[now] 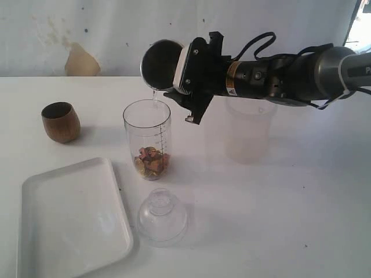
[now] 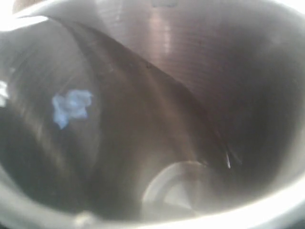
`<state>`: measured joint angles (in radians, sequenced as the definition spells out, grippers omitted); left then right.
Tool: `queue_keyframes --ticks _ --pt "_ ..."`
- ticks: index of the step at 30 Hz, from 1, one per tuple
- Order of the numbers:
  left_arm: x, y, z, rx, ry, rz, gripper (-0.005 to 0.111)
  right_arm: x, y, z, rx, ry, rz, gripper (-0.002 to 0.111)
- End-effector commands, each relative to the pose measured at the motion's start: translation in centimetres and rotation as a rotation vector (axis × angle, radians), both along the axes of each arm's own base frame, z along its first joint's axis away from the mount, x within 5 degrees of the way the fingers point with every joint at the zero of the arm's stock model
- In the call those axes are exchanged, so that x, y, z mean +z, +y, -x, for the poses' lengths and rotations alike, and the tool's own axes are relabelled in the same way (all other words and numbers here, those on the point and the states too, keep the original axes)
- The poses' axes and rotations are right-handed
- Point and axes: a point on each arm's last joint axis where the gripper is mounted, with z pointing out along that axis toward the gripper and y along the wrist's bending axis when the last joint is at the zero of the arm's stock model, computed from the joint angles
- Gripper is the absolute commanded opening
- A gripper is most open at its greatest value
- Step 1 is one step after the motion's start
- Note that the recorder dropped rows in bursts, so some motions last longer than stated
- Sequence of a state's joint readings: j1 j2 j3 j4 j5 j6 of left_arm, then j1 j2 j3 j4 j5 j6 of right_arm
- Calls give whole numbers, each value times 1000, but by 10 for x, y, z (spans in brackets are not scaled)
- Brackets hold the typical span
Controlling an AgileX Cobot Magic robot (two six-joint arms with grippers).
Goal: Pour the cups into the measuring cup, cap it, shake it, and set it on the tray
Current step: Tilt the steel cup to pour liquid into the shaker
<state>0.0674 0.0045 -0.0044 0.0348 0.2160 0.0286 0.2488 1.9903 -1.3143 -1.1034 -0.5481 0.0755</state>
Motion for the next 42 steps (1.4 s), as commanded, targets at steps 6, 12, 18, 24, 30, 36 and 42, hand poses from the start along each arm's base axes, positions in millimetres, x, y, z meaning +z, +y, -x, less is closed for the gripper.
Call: queue_keyframes --ticks 6,12,18,24,30,36,42 --pt "-1 0 0 2 -5 -1 1 16 2 0 37 -106 21 0" --pt "-1 0 0 2 -5 -1 1 16 2 0 45 -129 46 0" --pt "-1 0 0 2 -5 -1 1 16 2 0 52 -148 65 0" --pt "-1 0 0 2 -5 -1 1 16 2 0 58 -174 91 0" --pt "-1 0 0 2 -5 -1 1 16 0 -2 44 -175 107 0" --pt "-1 0 0 2 -5 -1 1 20 0 -5 34 -187 114 0" --pt "-1 0 0 2 -5 -1 1 25 1 -7 36 -214 125 0"
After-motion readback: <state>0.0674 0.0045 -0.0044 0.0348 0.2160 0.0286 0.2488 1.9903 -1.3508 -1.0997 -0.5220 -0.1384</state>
